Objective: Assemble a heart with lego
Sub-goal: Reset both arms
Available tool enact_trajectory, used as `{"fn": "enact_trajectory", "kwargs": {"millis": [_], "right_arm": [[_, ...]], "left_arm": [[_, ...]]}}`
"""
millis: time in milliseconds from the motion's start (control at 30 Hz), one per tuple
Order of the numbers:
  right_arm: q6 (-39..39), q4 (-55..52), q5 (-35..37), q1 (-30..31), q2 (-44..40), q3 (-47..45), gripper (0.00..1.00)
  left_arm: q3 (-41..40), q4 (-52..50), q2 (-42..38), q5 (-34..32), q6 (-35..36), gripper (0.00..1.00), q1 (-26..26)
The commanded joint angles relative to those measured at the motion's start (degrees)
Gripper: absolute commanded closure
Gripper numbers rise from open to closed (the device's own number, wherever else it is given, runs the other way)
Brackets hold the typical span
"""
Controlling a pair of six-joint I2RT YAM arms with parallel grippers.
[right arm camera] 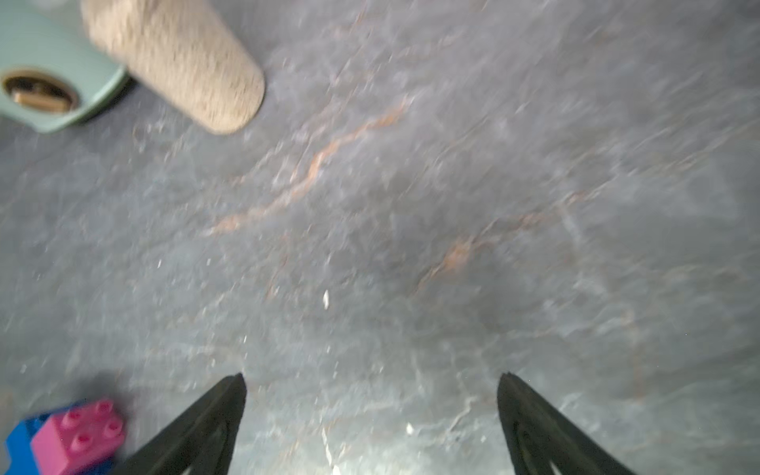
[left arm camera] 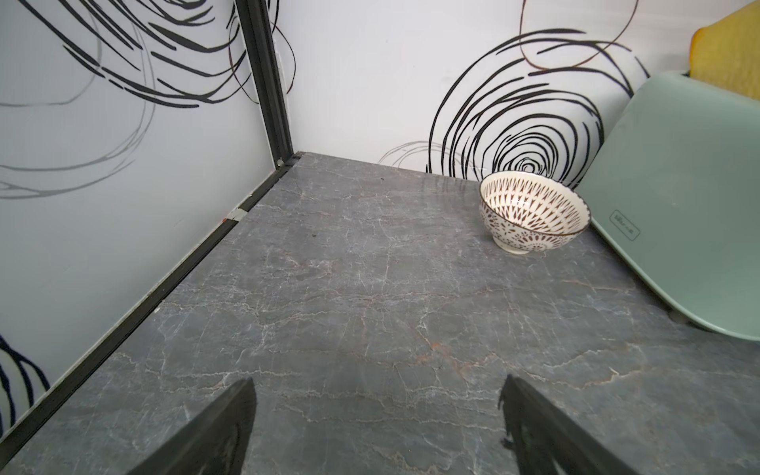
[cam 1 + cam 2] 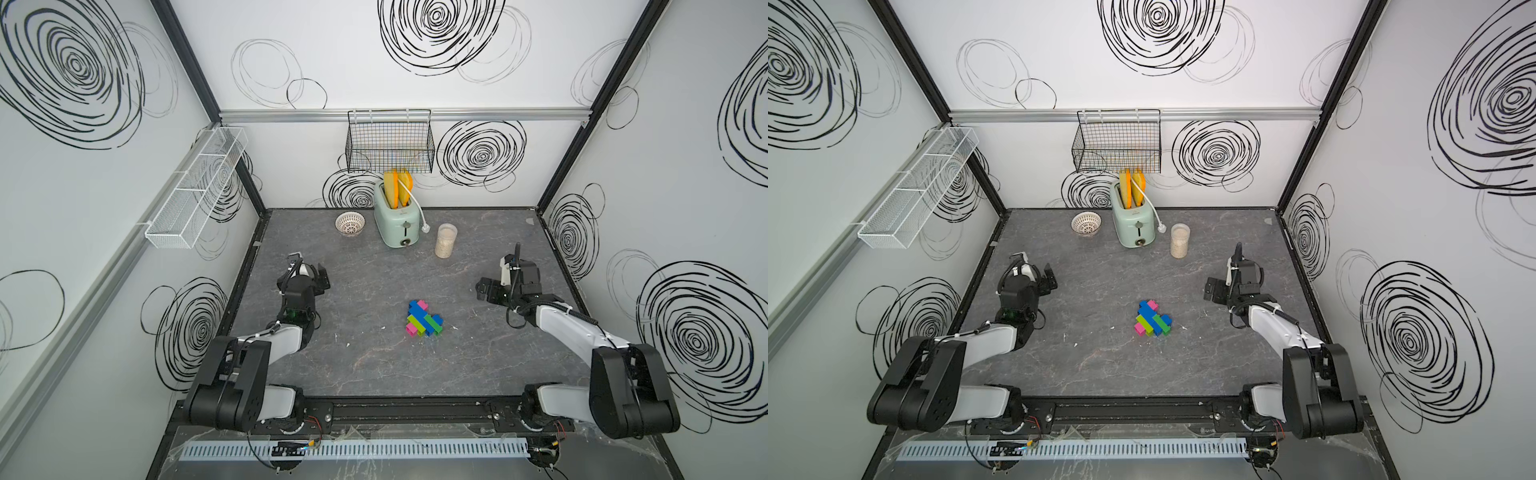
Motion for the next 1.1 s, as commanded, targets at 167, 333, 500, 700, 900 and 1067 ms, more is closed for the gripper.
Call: {"fn": "enact_trajectory", "kwargs": {"millis": [167,333,500,700,900,1067], "right_arm": [[-4.9,15.8,10.1,-8.5,7.6,1.8,0.01],[-7.7,31.3,7.3,-11.0,7.9,-5.0,0.01],[-9.9,45.9,4.4,-10.6,10.1,-11.5,0.01],[-15.3,50.3,11.9,-5.8,11.7,-11.2,0.01],[-19.7,57.0,17.6,-0.3,13.1,-13.5,0.01],[-19.8,66.2,7.5,-3.3,9.9,-20.4,0.01]], "left_arm": [[1.4,6.7,3.3,8.5,2.6,0.02,3.6],[-4.5,17.8,3.1,10.3,6.5,0.03,0.9],[-9.8,29.1,5.1,9.6,6.3,0.03,0.7],[-9.6,28.5,5.1,7.4,6.9,0.03,-0.3],[-9.6,28.5,5.1,7.1,6.9,0.03,-0.5],[-9.6,28.5,5.1,7.1,6.9,0.03,-0.5]]}}
